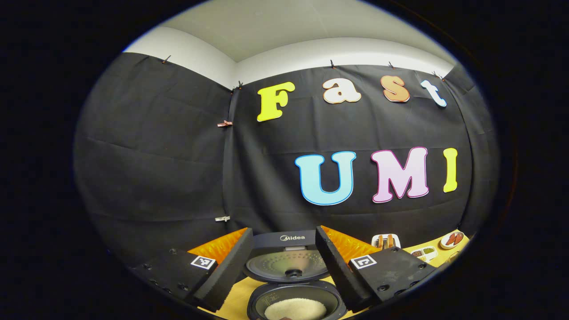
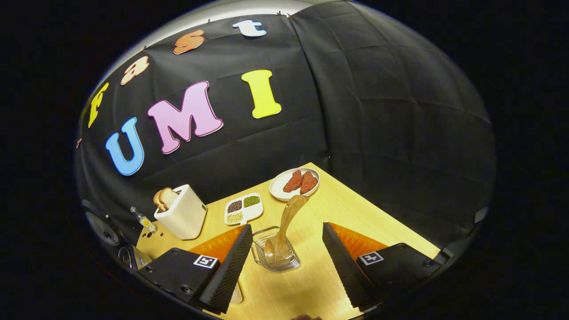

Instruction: Close the left gripper, press the button to open the rice cooker; take a wooden spoon from the chopstick holder with the right hand, scoop a spoonful of rice and pour it into the rice cooker, then put the wooden spoon back into the chopstick holder.

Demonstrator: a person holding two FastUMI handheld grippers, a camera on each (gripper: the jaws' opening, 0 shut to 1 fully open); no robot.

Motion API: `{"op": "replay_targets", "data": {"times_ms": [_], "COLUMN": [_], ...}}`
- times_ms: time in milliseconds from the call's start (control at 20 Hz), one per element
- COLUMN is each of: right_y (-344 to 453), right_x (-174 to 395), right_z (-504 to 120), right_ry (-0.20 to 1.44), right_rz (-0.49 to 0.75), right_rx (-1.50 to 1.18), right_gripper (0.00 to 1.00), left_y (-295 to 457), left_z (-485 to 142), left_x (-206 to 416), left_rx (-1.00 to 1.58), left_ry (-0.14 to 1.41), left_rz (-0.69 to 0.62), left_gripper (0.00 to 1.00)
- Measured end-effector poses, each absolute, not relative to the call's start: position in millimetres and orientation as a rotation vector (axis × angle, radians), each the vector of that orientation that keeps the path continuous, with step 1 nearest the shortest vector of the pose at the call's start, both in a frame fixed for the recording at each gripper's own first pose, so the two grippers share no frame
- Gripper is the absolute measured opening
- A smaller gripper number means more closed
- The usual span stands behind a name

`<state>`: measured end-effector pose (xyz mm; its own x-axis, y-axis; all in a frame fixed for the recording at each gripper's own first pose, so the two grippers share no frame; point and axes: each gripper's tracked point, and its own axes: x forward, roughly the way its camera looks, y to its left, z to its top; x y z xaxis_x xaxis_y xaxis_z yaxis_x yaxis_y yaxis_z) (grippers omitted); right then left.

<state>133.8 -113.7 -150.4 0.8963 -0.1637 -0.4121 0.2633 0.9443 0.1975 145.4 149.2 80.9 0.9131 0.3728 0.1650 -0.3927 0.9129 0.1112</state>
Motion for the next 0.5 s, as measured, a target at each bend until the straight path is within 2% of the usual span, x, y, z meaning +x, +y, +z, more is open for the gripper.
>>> {"op": "replay_targets", "data": {"times_ms": [150,200,300,500], "right_y": [-94,-86,-72,-50], "right_x": [102,93,78,62], "right_z": [-133,-128,-121,-106], "right_ry": [0.379,0.376,0.369,0.336], "right_rz": [-0.211,-0.207,-0.197,-0.178], "right_rx": [0.216,0.210,0.191,0.116], "right_gripper": [0.98,0.98,0.98,0.98], "left_y": [168,169,172,171], "left_z": [85,88,90,84], "left_x": [167,175,194,226], "left_rx": [0.159,0.156,0.147,0.173], "left_ry": [-0.162,-0.177,-0.191,-0.165], "left_rz": [0.399,0.387,0.362,0.311], "left_gripper": [0.95,0.92,0.92,0.94]}}
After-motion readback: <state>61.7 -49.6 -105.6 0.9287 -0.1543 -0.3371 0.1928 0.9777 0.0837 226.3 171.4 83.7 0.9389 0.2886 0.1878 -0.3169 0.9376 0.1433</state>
